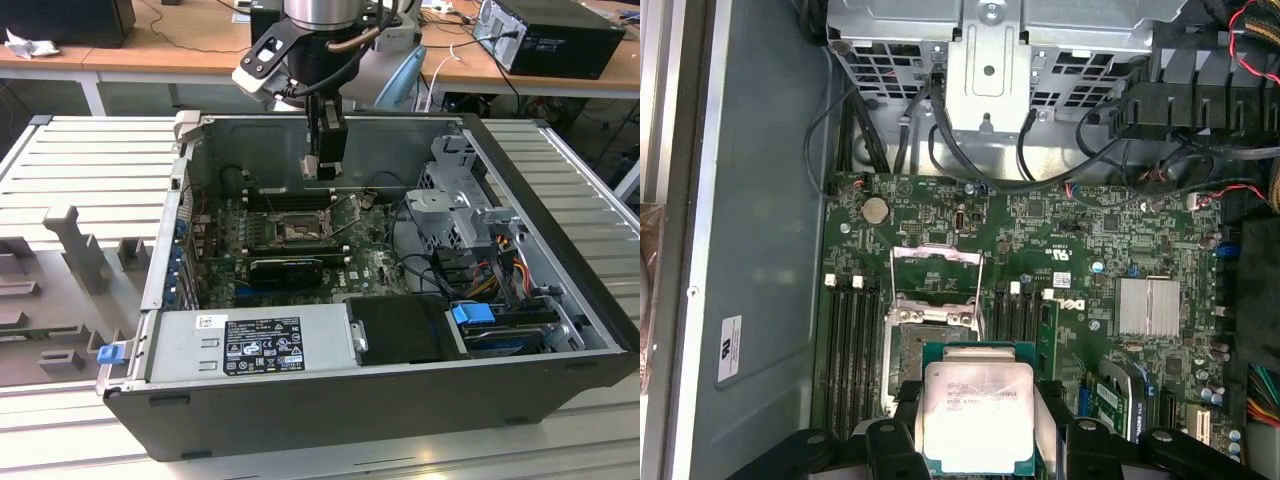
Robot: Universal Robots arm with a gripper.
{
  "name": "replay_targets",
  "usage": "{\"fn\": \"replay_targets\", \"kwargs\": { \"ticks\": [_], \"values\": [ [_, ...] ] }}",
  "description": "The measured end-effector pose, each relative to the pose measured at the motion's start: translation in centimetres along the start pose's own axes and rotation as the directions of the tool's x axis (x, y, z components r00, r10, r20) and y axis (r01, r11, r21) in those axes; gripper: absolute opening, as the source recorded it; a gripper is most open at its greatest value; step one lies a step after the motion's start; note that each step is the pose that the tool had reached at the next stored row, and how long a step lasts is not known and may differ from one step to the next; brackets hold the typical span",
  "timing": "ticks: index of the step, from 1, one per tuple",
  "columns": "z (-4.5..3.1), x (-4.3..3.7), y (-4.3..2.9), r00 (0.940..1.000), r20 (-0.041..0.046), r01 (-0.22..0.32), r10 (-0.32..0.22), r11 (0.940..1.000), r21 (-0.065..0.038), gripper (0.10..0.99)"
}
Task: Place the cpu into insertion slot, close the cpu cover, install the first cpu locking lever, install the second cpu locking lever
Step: 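Place the cpu into insertion slot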
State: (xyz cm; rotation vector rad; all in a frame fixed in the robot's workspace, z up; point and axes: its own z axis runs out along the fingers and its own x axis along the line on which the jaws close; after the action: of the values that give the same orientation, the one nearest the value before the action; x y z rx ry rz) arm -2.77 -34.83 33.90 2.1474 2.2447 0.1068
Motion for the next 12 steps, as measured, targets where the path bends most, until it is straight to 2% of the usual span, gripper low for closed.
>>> {"fn": "replay_targets", "kwargs": {
  "ticks": [12],
  "values": [
    [0.70,-0.01,-0.05,1.0000,0.0001,-0.002,0.002,1.0000,0.003,0.529]
  ]
}}
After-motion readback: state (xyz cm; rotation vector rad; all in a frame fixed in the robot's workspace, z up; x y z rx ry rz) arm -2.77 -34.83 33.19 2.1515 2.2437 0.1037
